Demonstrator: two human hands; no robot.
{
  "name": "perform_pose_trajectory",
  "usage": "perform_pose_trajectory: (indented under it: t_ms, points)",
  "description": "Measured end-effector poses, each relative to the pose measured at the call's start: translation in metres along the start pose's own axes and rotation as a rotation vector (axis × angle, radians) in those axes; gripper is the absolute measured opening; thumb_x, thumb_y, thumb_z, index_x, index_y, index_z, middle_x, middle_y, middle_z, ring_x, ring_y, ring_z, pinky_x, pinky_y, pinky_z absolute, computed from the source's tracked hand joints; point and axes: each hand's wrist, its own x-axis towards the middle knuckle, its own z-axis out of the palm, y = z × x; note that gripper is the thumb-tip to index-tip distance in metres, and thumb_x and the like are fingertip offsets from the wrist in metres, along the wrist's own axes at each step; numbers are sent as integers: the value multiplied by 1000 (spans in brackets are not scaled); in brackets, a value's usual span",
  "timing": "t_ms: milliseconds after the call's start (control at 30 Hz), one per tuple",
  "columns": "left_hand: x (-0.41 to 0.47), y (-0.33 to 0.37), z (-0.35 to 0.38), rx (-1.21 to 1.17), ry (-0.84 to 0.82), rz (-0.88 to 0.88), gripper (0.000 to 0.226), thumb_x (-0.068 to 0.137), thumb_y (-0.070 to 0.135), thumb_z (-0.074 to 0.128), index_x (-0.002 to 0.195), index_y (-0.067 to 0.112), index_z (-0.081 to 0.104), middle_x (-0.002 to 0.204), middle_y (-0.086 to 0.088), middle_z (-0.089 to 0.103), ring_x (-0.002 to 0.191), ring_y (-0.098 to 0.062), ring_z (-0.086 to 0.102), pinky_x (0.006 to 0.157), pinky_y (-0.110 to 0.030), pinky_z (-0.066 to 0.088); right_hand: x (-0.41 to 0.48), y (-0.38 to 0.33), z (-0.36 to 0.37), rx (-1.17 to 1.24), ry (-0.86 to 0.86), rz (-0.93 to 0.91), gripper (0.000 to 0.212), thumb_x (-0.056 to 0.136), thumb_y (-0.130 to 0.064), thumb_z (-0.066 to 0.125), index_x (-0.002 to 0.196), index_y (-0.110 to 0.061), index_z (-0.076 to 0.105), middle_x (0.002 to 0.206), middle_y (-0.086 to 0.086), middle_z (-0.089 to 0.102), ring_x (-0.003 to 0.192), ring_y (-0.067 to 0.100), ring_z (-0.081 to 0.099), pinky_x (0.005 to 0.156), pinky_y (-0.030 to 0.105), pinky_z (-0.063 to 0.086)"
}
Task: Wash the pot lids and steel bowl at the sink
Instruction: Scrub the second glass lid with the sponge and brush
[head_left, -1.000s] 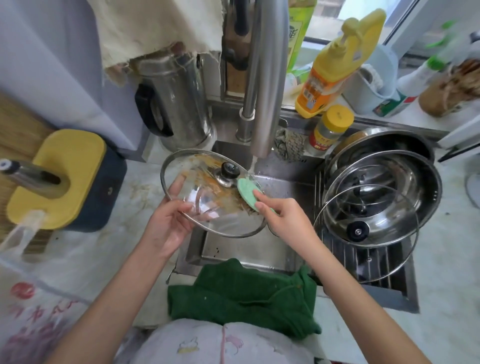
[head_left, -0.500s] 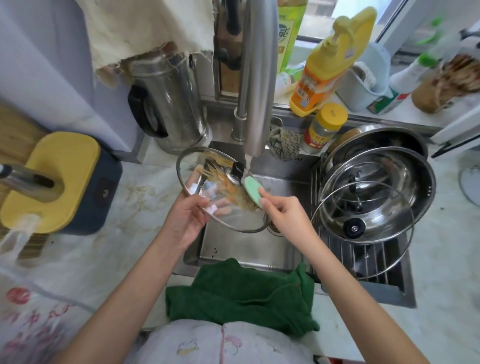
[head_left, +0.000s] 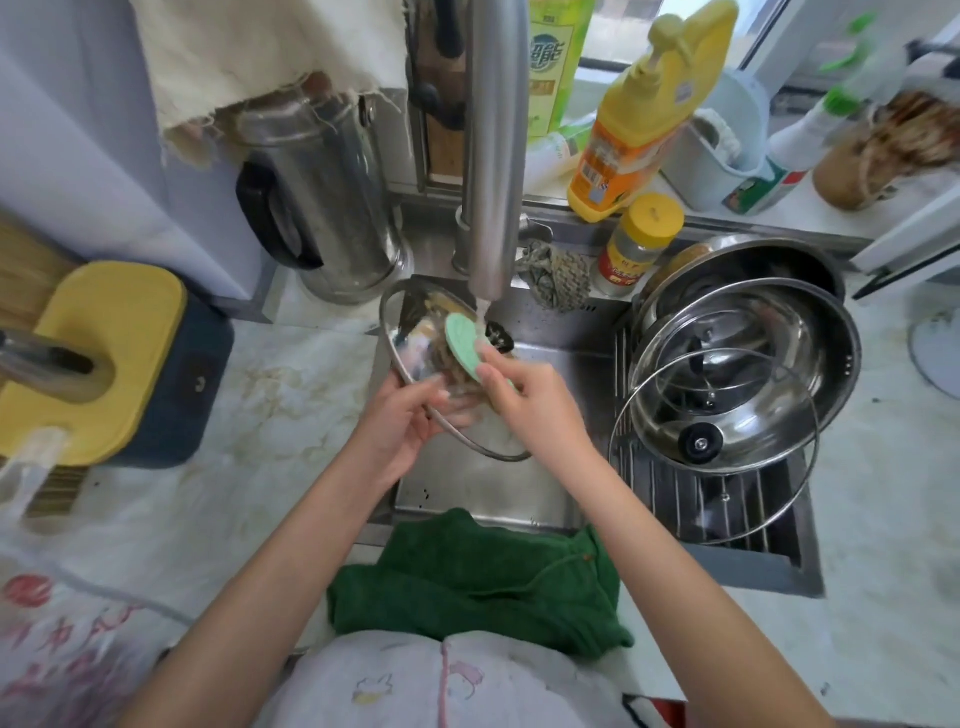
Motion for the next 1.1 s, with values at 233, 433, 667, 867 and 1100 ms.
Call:
perform_pose_trajectory:
  t_ms: [233,433,667,867,1100]
  points:
    - [3,-2,-11,-50,-17,-10,75,84,-16,41,139,34,40,114,-18,69,86,-35,72,64,-37,61,-43,47,-12,12,-52,-2,32,97,-42,49,128,-48,47,49,-10,43,49,8,30,51,29,25]
    - [4,-3,-4,156,-69,-1,64,88,-17,38,142,18,37,112,-15,70,84,-32,72,67,-39,61,0,14,-2,-163,42,-22,35,98,-42,47,133,-41,51,63,-7,54,60,9,46,55,33,33]
    - [4,8,-17,124,-54,9,65,87,-16,39,144,14,36,109,-17,71,75,-26,73,60,-33,61,-54,48,0,71,-46,21,34,98,-36,49,131,-42,45,42,-17,46,44,6,27,47,26,21]
    - [-6,5,-9,307,-137,-11,81,69,-1,52,141,34,39,113,-13,70,85,-31,71,69,-37,61,25,-15,4,-331,84,-110,39,101,-44,36,136,-36,52,97,11,71,92,29,64,67,37,42]
    - [-14,0,-13,317,-148,-24,91,70,-3,53,147,38,28,118,-19,67,96,-40,68,69,-37,60,57,7,-18,-469,-49,66,39,103,-38,34,126,-27,62,105,13,69,102,35,61,72,36,43]
